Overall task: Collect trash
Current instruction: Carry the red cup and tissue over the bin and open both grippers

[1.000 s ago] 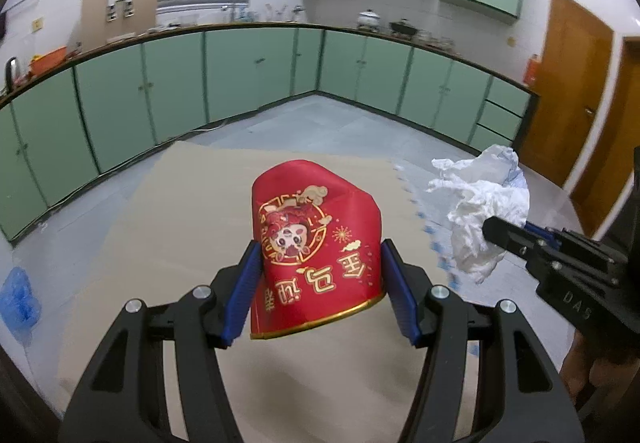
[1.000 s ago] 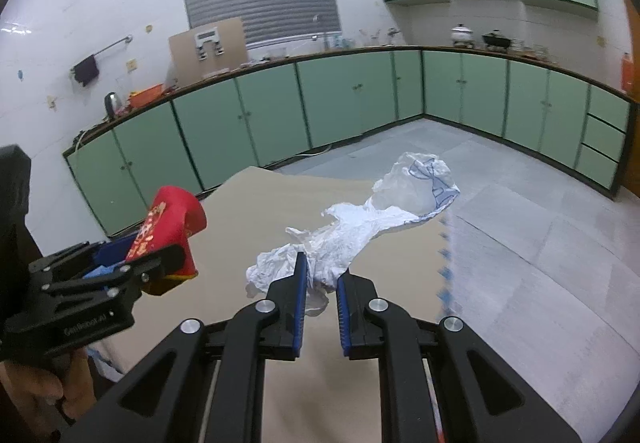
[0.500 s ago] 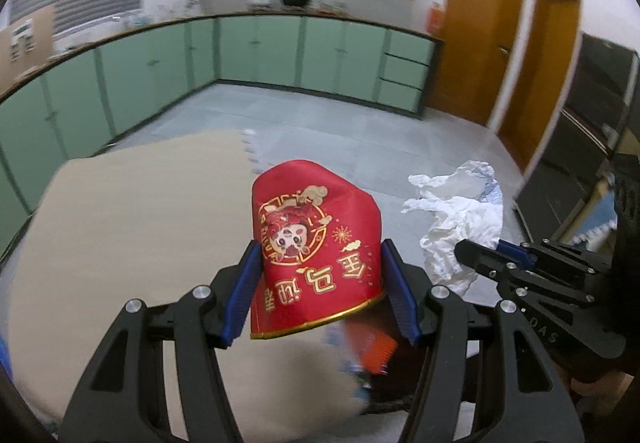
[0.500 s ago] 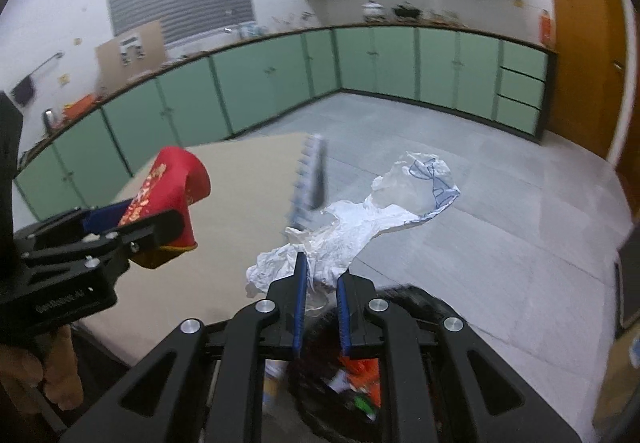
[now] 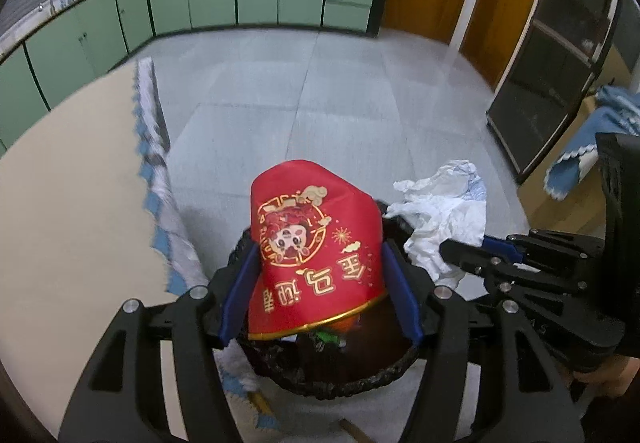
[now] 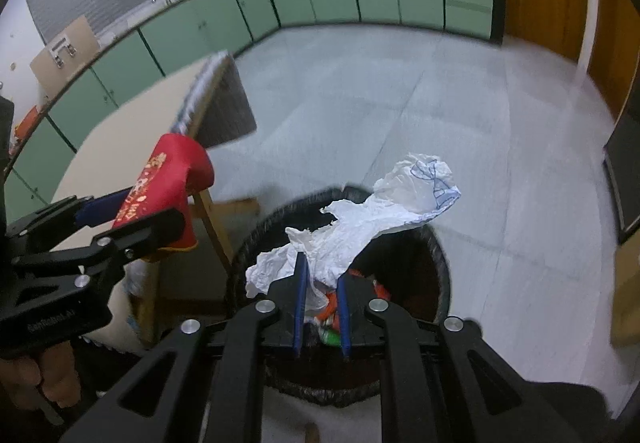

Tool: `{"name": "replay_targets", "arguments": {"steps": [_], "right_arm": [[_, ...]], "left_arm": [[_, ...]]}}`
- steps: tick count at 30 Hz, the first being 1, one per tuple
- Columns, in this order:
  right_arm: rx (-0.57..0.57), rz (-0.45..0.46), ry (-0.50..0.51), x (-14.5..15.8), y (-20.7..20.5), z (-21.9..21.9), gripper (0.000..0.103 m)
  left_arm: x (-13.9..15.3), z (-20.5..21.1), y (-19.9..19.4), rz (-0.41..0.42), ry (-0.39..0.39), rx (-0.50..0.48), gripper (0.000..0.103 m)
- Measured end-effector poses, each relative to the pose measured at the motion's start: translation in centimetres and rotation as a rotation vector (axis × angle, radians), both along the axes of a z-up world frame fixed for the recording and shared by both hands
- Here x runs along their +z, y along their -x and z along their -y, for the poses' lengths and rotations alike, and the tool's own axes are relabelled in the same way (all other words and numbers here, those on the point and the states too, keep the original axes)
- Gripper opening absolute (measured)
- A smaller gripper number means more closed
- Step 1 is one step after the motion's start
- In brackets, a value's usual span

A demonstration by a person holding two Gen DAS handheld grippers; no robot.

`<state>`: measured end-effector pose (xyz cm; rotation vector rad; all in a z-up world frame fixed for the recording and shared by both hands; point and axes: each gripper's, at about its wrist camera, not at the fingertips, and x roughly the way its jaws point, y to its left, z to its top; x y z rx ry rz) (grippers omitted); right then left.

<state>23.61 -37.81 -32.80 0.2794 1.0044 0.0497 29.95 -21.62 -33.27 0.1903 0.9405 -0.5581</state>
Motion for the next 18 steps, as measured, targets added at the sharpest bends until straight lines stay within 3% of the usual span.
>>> {"name": "replay_targets", "arguments": {"steps": [6, 13, 18], "right_arm": [[0.003, -0.116, -0.037, -4.0, -1.5, 0.5, 0.029], [-0.116, -0.036, -0.031, -2.0, -0.8, 3.0, 0.039], [-0.137, 0.002, -0.023, -1.3, -0.2, 3.7, 0.042]], "left_arm": [[-1.7, 0.8, -1.1, -0.028, -0.014, -0.007, 0.06], [-2.6, 2.2, -1.3, -0.04, -0.026, -0.022, 0.06], [-3.5, 2.7, -1.1, -0.051, -0.056, -0.03, 0.066]]}}
